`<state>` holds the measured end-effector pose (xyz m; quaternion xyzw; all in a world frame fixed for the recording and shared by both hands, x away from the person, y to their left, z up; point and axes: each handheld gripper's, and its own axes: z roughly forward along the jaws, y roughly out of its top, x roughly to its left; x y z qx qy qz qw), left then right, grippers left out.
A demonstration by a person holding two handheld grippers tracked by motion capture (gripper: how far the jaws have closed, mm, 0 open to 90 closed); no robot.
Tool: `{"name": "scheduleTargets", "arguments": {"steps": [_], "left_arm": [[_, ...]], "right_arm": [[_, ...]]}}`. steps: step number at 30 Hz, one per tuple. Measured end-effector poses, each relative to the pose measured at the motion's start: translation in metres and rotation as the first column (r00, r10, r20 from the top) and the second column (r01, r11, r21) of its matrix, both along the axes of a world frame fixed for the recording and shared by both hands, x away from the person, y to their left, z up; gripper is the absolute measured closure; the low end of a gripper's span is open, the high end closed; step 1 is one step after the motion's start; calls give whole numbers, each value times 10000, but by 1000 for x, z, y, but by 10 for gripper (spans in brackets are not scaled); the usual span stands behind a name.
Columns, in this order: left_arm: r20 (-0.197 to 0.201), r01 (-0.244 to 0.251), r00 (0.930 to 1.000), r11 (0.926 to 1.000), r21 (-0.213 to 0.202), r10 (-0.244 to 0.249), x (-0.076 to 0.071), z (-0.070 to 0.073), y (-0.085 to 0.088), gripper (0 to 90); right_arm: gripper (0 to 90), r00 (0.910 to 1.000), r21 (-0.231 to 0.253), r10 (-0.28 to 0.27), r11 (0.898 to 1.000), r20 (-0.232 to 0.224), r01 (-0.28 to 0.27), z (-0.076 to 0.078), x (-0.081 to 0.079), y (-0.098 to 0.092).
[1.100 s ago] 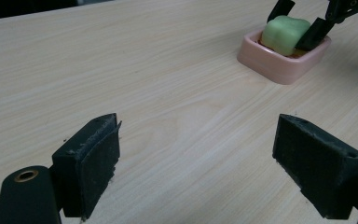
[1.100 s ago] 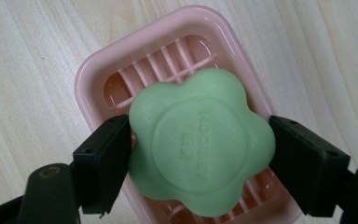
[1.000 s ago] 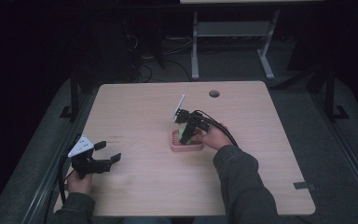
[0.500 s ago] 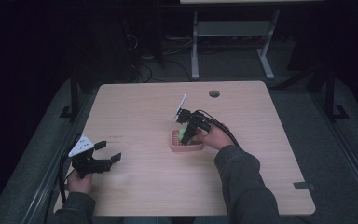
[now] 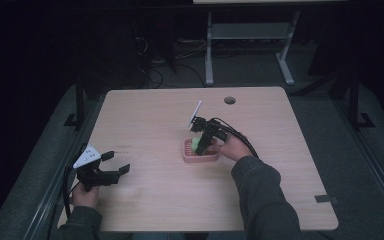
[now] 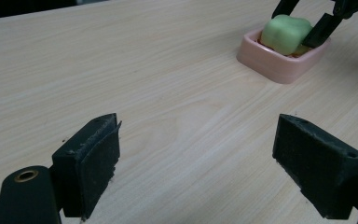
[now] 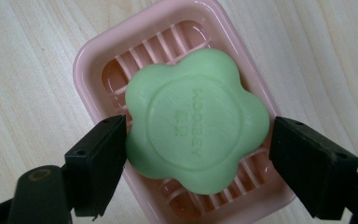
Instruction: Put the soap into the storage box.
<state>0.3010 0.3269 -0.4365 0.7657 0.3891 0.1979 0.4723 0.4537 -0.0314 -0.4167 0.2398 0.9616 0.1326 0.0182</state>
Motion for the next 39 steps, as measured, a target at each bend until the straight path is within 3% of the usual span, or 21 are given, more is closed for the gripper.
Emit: {"name": "scheduleTargets", "arguments": {"steps": [11,26,39], "left_arm": [[-24,41,10000,10000,7,-41,0,0,0,144],[-43,91,9999,9999,70,-90,0,-1,-1,144],[-65,77,9999,9999,132,-76,0,-1,-1,144]], "right_arm": [[188,9998,262,-184,9995,42,182,2,-5,-11],[191,9985,865,-502,9951,201,483,18,-13,-35],[192,9974,713,-653,9955,299,631,26,-22,-53]]}}
